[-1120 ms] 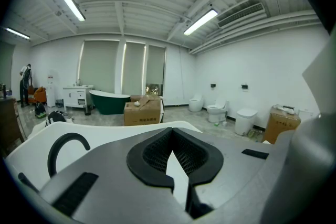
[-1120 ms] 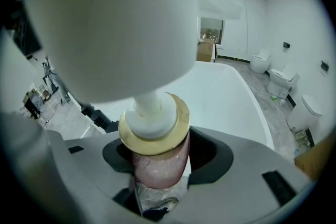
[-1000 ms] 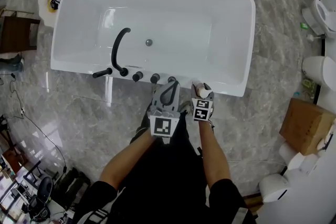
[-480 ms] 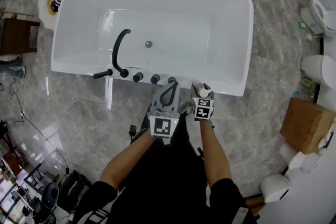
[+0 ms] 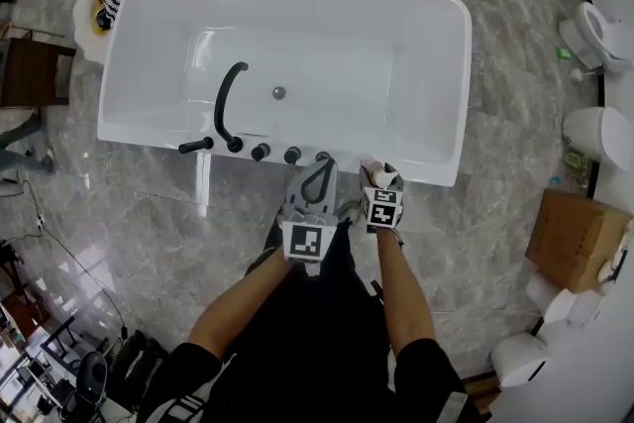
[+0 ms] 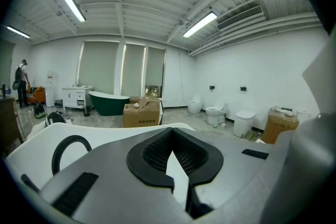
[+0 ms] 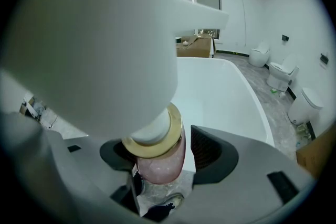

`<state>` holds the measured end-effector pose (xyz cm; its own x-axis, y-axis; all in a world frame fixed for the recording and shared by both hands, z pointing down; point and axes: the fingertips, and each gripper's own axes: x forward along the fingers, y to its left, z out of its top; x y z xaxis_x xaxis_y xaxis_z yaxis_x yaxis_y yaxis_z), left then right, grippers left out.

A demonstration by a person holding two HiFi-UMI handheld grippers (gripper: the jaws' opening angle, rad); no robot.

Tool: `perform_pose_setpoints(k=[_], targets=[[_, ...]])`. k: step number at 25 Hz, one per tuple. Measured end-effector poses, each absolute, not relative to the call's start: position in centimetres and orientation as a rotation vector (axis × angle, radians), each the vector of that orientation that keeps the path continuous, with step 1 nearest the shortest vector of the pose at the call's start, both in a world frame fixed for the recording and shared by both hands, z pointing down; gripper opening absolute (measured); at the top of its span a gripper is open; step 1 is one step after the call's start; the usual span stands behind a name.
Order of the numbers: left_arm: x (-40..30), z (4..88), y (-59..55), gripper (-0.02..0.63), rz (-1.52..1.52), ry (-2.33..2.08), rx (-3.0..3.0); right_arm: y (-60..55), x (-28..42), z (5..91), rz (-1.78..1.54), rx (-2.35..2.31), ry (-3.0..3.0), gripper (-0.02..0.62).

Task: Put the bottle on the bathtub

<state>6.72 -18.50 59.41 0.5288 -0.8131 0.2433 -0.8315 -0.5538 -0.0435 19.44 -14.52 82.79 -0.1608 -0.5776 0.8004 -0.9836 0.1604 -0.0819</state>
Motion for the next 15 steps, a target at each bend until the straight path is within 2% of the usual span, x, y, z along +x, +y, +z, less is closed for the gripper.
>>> perform_pose_setpoints(k=[15], targets=[[5.9, 57.4, -18.1, 0.015, 0.307, -1.475, 2.662, -14.2, 19.1, 80.8, 0.837, 1.491, -1.811, 0.255]])
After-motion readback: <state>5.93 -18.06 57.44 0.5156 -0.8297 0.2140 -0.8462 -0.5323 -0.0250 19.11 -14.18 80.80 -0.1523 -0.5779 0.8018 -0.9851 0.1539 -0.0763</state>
